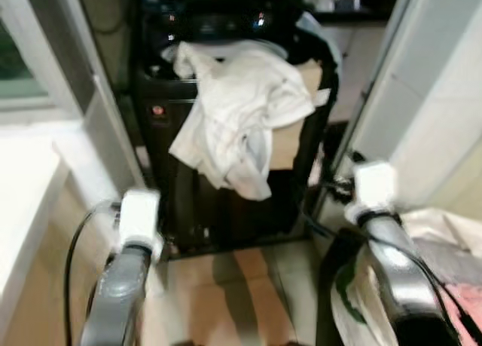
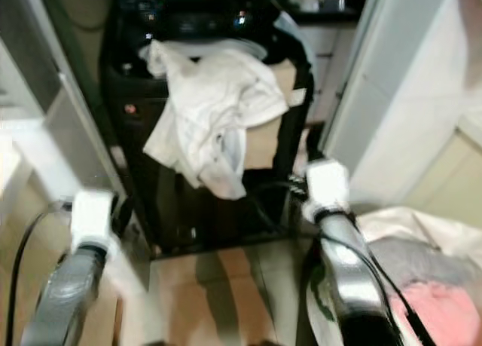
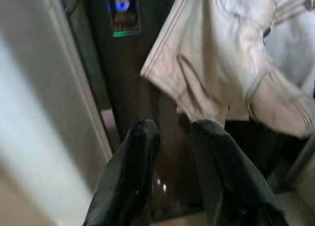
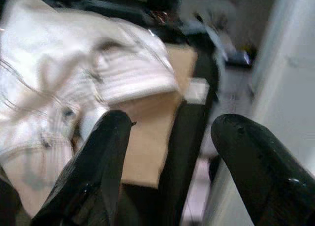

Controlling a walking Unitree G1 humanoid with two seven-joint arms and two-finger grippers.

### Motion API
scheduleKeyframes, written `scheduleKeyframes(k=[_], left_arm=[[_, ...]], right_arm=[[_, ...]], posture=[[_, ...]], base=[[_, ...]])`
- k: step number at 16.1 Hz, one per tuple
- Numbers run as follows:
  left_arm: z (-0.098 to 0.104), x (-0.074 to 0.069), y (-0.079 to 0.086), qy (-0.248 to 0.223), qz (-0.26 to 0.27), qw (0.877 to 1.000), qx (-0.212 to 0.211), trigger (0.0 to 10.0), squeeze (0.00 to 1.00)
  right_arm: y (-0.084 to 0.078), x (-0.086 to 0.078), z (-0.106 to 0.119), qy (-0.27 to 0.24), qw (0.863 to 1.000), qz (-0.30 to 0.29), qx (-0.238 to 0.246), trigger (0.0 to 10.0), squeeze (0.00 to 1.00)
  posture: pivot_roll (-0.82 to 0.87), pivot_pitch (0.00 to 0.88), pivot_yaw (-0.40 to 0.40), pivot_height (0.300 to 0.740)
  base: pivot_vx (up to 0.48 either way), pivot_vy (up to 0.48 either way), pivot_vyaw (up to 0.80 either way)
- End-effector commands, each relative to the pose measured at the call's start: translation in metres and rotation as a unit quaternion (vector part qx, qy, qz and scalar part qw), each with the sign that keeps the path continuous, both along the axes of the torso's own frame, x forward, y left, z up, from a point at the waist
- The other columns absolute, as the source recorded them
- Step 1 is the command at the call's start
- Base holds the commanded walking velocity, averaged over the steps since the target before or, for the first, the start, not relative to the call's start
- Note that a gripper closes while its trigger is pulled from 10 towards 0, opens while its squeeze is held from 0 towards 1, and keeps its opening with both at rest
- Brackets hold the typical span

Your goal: Clothes washing

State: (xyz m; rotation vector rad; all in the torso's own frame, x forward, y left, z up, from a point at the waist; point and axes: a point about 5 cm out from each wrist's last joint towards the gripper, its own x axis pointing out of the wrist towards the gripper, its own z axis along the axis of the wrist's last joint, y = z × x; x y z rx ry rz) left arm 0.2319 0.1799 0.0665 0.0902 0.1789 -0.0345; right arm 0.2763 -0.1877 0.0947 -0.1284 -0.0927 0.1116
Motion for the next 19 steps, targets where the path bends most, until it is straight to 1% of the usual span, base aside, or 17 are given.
scheduleKeyframes(k=[1,2,3,4,5,6,7,11,12,14,18,19], left_arm=[[0.019,0.009,-0.010,-0.049,-0.013,0.999,-0.006,10.0,0.00],[0.025,0.017,-0.020,-0.065,-0.027,0.997,0.001,10.0,0.00],[0.029,0.020,-0.026,-0.077,-0.040,0.996,0.003,10.0,0.00],[0.031,0.021,-0.028,-0.081,-0.045,0.996,0.001,10.0,0.00],[0.044,0.028,-0.033,-0.111,-0.042,0.993,-0.013,10.0,0.00],[0.052,0.032,-0.036,-0.125,-0.036,0.991,-0.025,10.0,0.00],[0.053,0.033,-0.040,-0.129,-0.039,0.990,-0.028,10.0,0.00],[0.052,0.037,-0.045,-0.125,-0.044,0.991,-0.023,10.0,0.00],[0.052,0.038,-0.049,-0.125,-0.054,0.991,-0.016,10.0,0.00],[0.054,0.038,-0.051,-0.126,-0.059,0.990,-0.012,10.0,0.00],[0.054,0.037,-0.050,-0.128,-0.057,0.990,-0.012,10.0,0.00],[0.054,0.037,-0.048,-0.127,-0.053,0.990,-0.013,10.0,0.00]], right_arm=[[0.001,0.000,0.004,-0.005,1.000,-0.004,0.021,10.0,0.00],[0.011,0.003,0.004,-0.004,1.000,0.014,0.018,10.0,0.00],[0.016,0.006,0.004,-0.008,1.000,0.025,0.015,10.0,0.00],[0.017,0.007,0.005,-0.009,0.999,0.028,0.013,10.0,0.00],[0.022,0.013,0.009,-0.014,0.999,0.041,0.019,10.0,0.00],[0.025,0.017,0.012,-0.014,0.998,0.052,0.023,10.0,0.00],[0.028,0.019,0.011,-0.008,0.998,0.062,0.027,10.0,0.00],[0.031,0.022,0.009,0.004,0.997,0.066,0.033,10.0,0.00],[0.031,0.024,0.009,0.004,0.997,0.067,0.033,10.0,0.00],[0.032,0.025,0.009,0.005,0.997,0.070,0.034,10.0,0.00],[0.035,0.021,-0.003,0.037,0.995,0.090,0.032,10.0,0.00],[0.036,0.017,-0.010,0.054,0.993,0.101,0.032,10.0,0.00]], posture=[[-0.09,0.000,-0.018,0.726],[-0.09,0.000,-0.020,0.726],[-0.09,0.000,-0.021,0.726],[-0.09,0.000,-0.021,0.726],[-0.09,0.000,-0.023,0.726],[-0.08,0.000,-0.022,0.726],[-0.08,0.000,-0.024,0.726],[-0.08,0.000,-0.025,0.726],[-0.08,0.000,-0.024,0.726],[-0.08,0.000,-0.025,0.726],[-0.08,0.000,-0.025,0.726],[-0.07,0.000,-0.025,0.726]], base=[[0.000,0.000,0.00],[0.000,0.000,0.00],[0.000,0.000,0.00],[0.000,0.000,0.00],[0.480,0.000,0.00],[0.480,0.000,0.00],[0.480,0.000,0.00],[0.480,0.000,0.00],[0.480,0.000,0.00],[0.480,0.000,0.00],[0.480,0.000,0.00],[0.480,0.000,0.00]])
